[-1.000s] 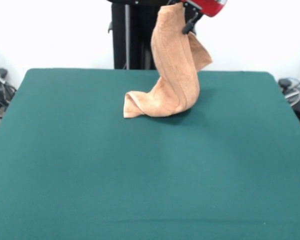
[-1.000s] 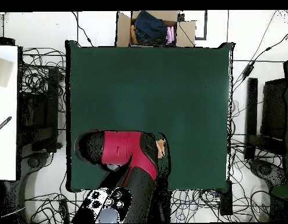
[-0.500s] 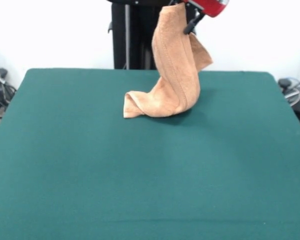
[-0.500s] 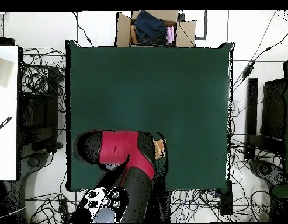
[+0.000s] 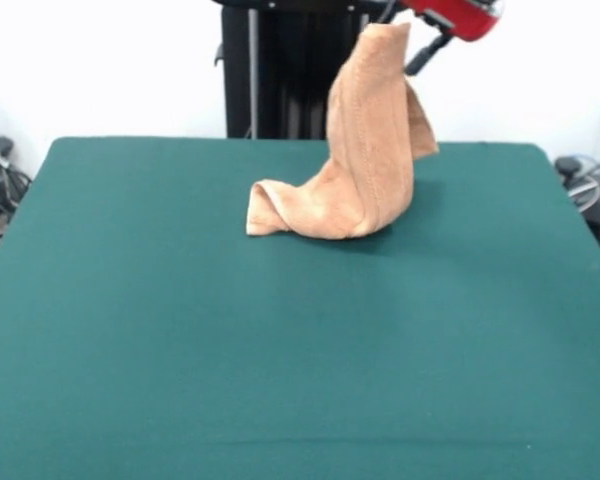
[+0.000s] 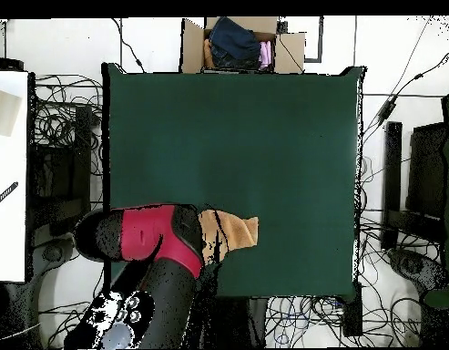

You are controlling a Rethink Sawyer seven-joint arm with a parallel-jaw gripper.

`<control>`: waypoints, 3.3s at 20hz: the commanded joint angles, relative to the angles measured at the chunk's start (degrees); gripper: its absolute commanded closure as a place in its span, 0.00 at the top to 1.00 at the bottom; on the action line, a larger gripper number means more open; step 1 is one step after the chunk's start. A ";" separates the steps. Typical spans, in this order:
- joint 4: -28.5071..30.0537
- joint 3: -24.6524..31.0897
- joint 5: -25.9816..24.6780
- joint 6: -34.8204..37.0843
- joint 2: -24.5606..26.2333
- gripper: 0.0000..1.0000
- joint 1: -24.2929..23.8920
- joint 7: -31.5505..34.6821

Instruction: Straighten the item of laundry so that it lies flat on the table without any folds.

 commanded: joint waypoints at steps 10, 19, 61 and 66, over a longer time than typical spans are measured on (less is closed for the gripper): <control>-1.68 -0.80 -1.08 3.15 2.64 1.00 1.74 13.04; -2.05 -2.18 -0.30 4.44 3.18 1.00 3.63 13.72; 15.53 7.39 16.21 -14.72 -0.28 1.00 -8.69 2.99; 17.19 8.99 13.76 -20.47 -0.90 1.00 -10.16 2.68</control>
